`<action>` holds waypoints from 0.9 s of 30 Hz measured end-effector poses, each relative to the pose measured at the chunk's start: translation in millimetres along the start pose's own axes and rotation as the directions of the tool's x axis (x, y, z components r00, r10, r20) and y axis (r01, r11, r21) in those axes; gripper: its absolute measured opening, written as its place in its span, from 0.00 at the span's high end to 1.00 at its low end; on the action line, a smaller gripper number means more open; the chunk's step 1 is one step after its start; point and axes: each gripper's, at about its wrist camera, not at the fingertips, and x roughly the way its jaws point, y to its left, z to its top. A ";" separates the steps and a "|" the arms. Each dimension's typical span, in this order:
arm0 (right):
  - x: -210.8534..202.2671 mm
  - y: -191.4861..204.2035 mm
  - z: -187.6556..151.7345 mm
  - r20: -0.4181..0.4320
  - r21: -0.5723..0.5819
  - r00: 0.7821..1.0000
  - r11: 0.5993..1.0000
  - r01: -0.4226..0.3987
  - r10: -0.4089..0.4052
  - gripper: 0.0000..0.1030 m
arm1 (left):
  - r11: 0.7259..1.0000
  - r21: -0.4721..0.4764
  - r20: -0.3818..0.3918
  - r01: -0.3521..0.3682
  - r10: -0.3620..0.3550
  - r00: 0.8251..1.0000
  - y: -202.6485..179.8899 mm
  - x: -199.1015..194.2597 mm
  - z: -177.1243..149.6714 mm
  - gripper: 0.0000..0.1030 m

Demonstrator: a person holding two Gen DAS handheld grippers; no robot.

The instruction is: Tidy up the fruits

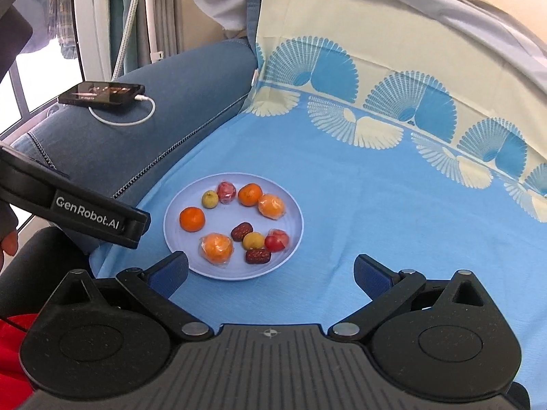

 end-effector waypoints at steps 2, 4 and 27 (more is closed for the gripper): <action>-1.9 0.1 -0.2 0.007 0.000 1.000 1.000 0.002 -0.002 0.01 | 1.000 0.001 0.001 0.000 0.000 1.000 -1.4 -2.9 -1.6 0.00; -3.9 0.3 -0.4 0.012 0.001 1.000 1.000 0.005 -0.005 0.01 | 1.000 0.003 0.002 -0.001 0.001 1.000 -2.6 -5.0 -1.8 0.00; -5.7 1.5 -0.6 0.010 -0.003 1.000 1.000 0.014 -0.014 0.01 | 1.000 0.014 0.006 -0.013 0.013 1.000 -5.9 -7.9 -1.7 0.00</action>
